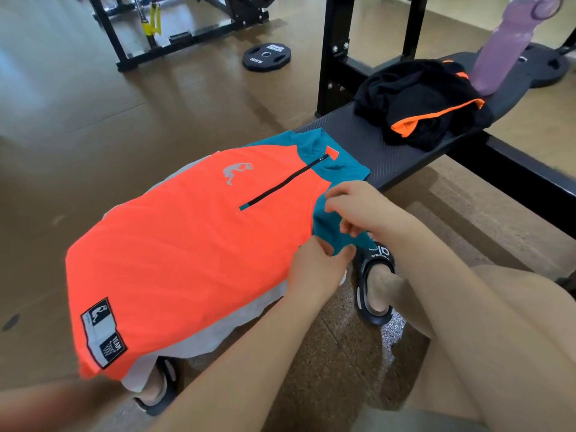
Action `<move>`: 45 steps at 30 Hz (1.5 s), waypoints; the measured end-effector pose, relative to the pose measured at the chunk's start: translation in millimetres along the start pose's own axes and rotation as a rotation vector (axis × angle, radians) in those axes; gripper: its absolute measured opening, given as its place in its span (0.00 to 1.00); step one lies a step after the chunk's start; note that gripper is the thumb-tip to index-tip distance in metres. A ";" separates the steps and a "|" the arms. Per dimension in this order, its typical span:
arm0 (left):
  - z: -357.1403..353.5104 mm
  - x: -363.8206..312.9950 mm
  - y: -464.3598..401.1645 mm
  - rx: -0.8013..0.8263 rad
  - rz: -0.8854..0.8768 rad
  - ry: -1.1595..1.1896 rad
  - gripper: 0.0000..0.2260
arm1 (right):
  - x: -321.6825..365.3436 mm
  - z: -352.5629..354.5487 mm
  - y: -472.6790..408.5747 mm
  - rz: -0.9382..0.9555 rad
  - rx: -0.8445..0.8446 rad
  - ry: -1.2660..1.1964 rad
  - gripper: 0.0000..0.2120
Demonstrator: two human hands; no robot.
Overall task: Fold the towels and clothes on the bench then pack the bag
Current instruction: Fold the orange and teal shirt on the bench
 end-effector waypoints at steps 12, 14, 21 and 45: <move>-26.8 -9.1 2.0 0.071 -0.021 0.003 0.28 | -7.1 24.3 5.8 0.086 -0.152 0.266 0.12; -30.5 -13.7 3.7 0.037 -0.016 -0.006 0.33 | -10.4 23.5 3.6 0.050 -0.125 0.138 0.12; -30.4 -13.3 -3.8 -0.101 0.170 0.256 0.24 | -11.4 11.2 0.8 -0.019 -0.031 -0.091 0.13; 47.3 35.2 27.9 0.239 -0.060 -0.256 0.05 | -4.3 21.4 -7.9 0.143 -0.219 0.056 0.14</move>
Point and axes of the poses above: each hand's wrist, its own y-axis away from the middle knuckle, its own z-axis out of the back of the hand, x = y × z, the point moved 6 cm from there along -y, towards the middle knuckle, and after that the axes turned 3 degrees about -x, right-handed, at the moved point
